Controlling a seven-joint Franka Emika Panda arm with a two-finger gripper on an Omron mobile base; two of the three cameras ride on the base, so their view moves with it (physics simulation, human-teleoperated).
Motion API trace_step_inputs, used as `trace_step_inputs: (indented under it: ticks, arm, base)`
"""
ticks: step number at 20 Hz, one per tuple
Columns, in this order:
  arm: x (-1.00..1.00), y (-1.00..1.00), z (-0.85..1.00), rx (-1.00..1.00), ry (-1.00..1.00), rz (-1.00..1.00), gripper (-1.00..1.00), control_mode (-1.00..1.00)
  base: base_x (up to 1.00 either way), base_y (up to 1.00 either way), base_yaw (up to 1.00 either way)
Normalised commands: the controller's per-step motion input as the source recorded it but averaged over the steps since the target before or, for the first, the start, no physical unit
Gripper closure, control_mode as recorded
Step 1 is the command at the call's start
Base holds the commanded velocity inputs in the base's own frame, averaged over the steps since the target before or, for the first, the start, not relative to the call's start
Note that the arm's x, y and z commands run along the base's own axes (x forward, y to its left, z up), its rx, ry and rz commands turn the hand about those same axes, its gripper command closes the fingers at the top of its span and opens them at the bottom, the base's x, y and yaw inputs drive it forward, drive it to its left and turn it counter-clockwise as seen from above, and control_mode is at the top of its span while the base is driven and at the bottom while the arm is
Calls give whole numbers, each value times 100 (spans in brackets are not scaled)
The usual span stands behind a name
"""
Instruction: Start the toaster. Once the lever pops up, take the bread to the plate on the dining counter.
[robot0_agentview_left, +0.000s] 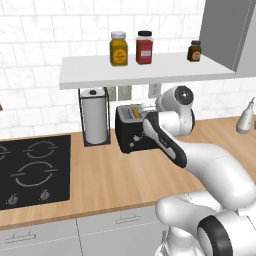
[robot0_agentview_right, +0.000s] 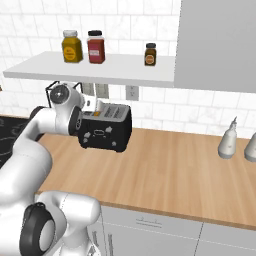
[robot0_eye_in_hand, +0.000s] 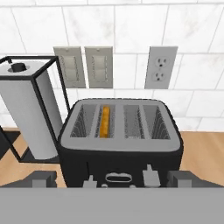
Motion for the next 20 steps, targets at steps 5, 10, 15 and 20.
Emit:
trace_step_inputs:
  ticks: [5,10,15,20]
  arm:
    - [0,0,0,0,13,0,-100,-100]
    - [0,0,0,0,12,0,-100,-100]
    - [0,0,0,0,12,0,-100,-100]
    - [0,0,0,0,12,0,-100,-100]
  base:
    - [0,0,0]
    - [0,0,0]
    - [0,0,0]
    - [0,0,0]
